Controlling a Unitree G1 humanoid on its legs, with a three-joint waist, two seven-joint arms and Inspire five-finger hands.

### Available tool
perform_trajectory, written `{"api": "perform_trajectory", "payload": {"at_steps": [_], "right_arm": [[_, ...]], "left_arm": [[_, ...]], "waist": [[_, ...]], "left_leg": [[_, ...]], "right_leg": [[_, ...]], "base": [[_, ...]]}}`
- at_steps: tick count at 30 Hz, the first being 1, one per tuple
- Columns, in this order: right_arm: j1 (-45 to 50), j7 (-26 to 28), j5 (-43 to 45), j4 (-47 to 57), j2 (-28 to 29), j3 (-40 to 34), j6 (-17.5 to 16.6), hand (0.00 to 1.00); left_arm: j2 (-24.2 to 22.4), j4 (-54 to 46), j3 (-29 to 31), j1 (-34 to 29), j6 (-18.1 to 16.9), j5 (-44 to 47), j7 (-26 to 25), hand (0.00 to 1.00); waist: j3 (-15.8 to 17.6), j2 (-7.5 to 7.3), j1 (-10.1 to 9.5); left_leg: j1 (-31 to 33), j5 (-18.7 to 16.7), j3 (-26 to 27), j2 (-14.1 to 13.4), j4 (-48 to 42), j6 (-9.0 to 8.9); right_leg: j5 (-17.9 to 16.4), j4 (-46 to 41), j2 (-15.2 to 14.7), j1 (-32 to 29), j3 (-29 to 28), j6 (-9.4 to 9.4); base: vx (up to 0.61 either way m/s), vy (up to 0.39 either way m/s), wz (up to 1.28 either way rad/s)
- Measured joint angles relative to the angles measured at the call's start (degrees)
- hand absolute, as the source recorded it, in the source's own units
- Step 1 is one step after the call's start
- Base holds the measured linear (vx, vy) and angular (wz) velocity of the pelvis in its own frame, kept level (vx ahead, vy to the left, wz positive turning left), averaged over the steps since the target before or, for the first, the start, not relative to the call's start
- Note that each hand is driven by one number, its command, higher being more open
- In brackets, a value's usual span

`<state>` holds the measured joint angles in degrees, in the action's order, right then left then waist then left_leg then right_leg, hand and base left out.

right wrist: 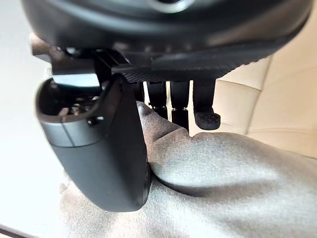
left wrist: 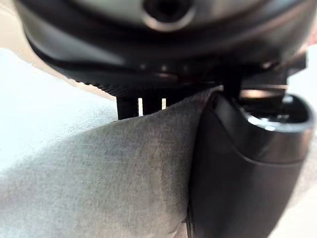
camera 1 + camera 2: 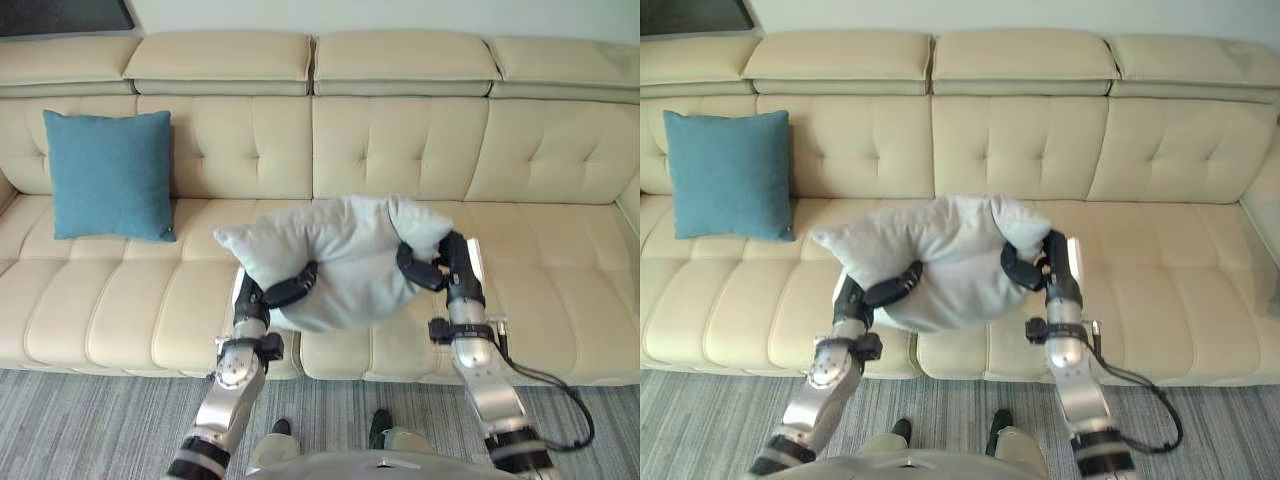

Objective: Pick up cushions and gather them together orderly.

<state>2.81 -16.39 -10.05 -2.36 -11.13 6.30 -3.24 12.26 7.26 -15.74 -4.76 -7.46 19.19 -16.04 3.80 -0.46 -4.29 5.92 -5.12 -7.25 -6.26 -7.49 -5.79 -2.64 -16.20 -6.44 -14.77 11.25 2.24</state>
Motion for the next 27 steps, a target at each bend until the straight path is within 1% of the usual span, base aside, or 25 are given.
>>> {"api": "perform_trajectory", "payload": {"at_steps": [3,6,7,8,9,10,11,12,13,14,16,19,20,23,24,26,27], "right_arm": [[-7.7,-1.5,0.0,-1.8,-0.7,0.8,0.0,0.00],[-13.0,-3.3,-0.1,-2.8,-0.7,1.1,0.2,0.00],[-16.7,-4.5,-0.2,-4.5,-0.7,1.3,0.2,0.00],[-17.5,-4.7,-0.2,-5.1,-0.7,1.4,0.3,0.00],[-20.5,-5.6,-0.2,-7.2,-0.7,1.9,0.4,0.00],[-24.9,-6.7,-0.5,-10.1,-0.5,2.2,0.8,0.00],[-25.6,-6.9,-0.7,-10.5,-0.5,2.2,0.9,0.00],[-28.5,-7.7,-1.2,-12.2,-0.2,2.3,1.2,0.00],[-32.0,-8.6,-1.2,-13.9,0.0,2.2,1.6,0.00],[-33.7,-9.0,-1.2,-14.9,0.0,2.2,1.8,0.00],[-38.7,-10.3,-1.1,-18.1,0.0,2.0,2.3,0.00],[-43.4,-10.6,-0.9,-21.7,-0.1,1.2,3.0,0.00],[-46.4,-11.1,0.0,-23.8,-0.2,0.6,3.1,0.00],[-52.0,-11.8,2.1,-27.7,-0.3,-0.6,3.1,0.00],[-54.3,-12.2,2.9,-28.8,-0.4,-0.7,3.1,1.00],[-57.7,-13.3,3.6,-28.9,-0.7,-0.8,3.0,1.00],[-58.6,-13.6,3.7,-28.9,-0.7,-0.8,2.9,1.00]], "left_arm": [[0.4,0.0,1.5,5.0,0.0,-1.4,-1.8,0.00],[1.2,0.0,1.8,9.1,-0.1,-1.7,-3.6,0.00],[1.7,0.4,2.6,11.9,-0.1,-1.7,-4.2,0.00],[1.7,0.7,2.8,12.5,-0.2,-1.7,-4.3,0.00],[2.1,2.3,3.2,15.1,-0.5,-1.7,-5.1,0.00],[3.2,5.1,3.3,19.5,-0.7,-1.7,-6.3,0.00],[3.3,5.5,3.3,20.2,-0.7,-1.7,-6.4,0.00],[4.3,7.2,3.4,23.3,-0.7,-1.7,-7.2,0.00],[4.9,9.3,3.8,27.2,-0.7,-1.7,-8.0,0.00],[5.2,10.4,3.7,28.9,-0.7,-1.7,-8.5,0.00],[5.8,13.4,3.8,34.5,-0.7,-1.7,-9.9,0.00],[6.6,17.2,3.9,40.1,-0.7,-1.7,-10.5,0.00],[6.9,19.6,3.9,43.8,-0.7,-1.7,-10.8,0.00],[7.3,24.2,3.9,50.4,-0.8,-1.6,-11.1,0.00],[7.7,25.5,3.9,52.9,-0.9,-1.6,-11.2,1.00],[7.9,27.8,5.5,57.5,-1.7,-1.6,-11.4,1.00],[8.0,28.3,5.8,58.4,-2.1,-1.6,-11.5,1.00]], "waist": [[0.0,-0.03,-0.04],[0.0,-0.11,-0.14],[0.2,-0.37,-0.14],[0.2,-0.47,-0.15],[0.5,-0.83,-0.17],[1.4,-1.70,-0.44],[1.6,-1.81,-0.48],[2.7,-2.33,-0.79],[4.9,-2.70,-1.03],[5.5,-2.83,-1.18],[7.6,-2.90,-1.52],[9.9,-2.86,-1.63],[11.8,-2.75,-1.66],[14.4,-2.70,-1.51],[16.0,-2.73,-1.39],[17.8,-2.75,-0.89],[18.4,-2.73,-0.73]], "left_leg": [[0.8,0.9,-0.1,0.0,0.5,-0.28],[2.4,1.5,-0.4,0.0,0.6,-0.35],[3.7,2.0,-0.7,0.1,0.5,-0.41],[4.1,2.1,-0.7,0.1,0.4,-0.47],[5.4,2.3,-0.8,0.1,0.1,-0.58],[7.4,2.6,-0.8,0.2,-0.5,-0.79],[7.7,2.6,-0.9,0.2,-0.7,-0.85],[9.4,2.7,-0.8,0.2,-1.5,-0.98],[10.7,2.8,-0.9,0.3,-2.3,-1.14],[11.7,2.9,-0.9,0.4,-2.7,-1.22],[15.0,3.3,-0.8,0.5,-3.8,-1.51],[17.1,3.6,-0.8,0.5,-4.4,-1.76],[18.1,3.7,-0.7,0.6,-4.8,-1.84],[20.5,3.9,-0.4,0.6,-5.4,-2.02],[21.0,4.1,-0.1,0.6,-5.4,-2.13],[23.2,4.5,0.3,0.7,-5.3,-2.20],[23.3,4.6,0.4,0.7,-5.2,-2.21]], "right_leg": [[1.8,2.3,0.2,0.1,0.2,-0.08],[4.0,5.4,0.5,0.0,0.7,-0.08],[5.7,7.8,0.7,-0.2,0.9,-0.19],[6.1,8.3,0.7,-0.3,0.9,-0.21],[7.4,10.0,0.9,-0.6,1.0,-0.32],[9.3,12.1,1.2,-1.5,1.0,-0.52],[9.6,12.4,1.2,-1.6,1.0,-0.64],[10.9,13.7,1.4,-2.5,0.9,-0.80],[12.0,14.7,1.5,-2.9,0.9,-0.90],[12.6,15.1,1.5,-3.6,0.9,-0.97],[13.8,15.6,1.4,-6.4,0.7,-1.20],[14.6,15.5,1.5,-8.3,0.5,-1.37],[14.9,15.5,1.5,-9.2,0.3,-1.47],[15.9,15.9,1.5,-11.4,-0.1,-1.57],[16.4,16.3,1.6,-12.0,-0.5,-1.64],[18.0,18.3,1.7,-13.5,-0.9,-1.72],[18.4,18.8,1.7,-13.5,-0.9,-1.73]], "base": [[-0.02,0.009,0.01],[-0.01,0.005,0.03],[-0.03,0.008,0.06],[-0.05,0.003,0.05],[-0.07,-0.003,0.00],[-0.08,-0.008,0.00],[-0.07,-0.011,-0.04],[-0.10,-0.011,-0.04],[-0.11,-0.008,-0.04],[-0.13,-0.001,-0.03],[-0.09,0.008,-0.04],[-0.05,0.005,-0.03],[-0.04,0.009,-0.05],[-0.03,0.014,-0.08],[-0.01,0.010,-0.10],[-0.01,0.003,-0.08],[0.00,-0.005,-0.04]]}}
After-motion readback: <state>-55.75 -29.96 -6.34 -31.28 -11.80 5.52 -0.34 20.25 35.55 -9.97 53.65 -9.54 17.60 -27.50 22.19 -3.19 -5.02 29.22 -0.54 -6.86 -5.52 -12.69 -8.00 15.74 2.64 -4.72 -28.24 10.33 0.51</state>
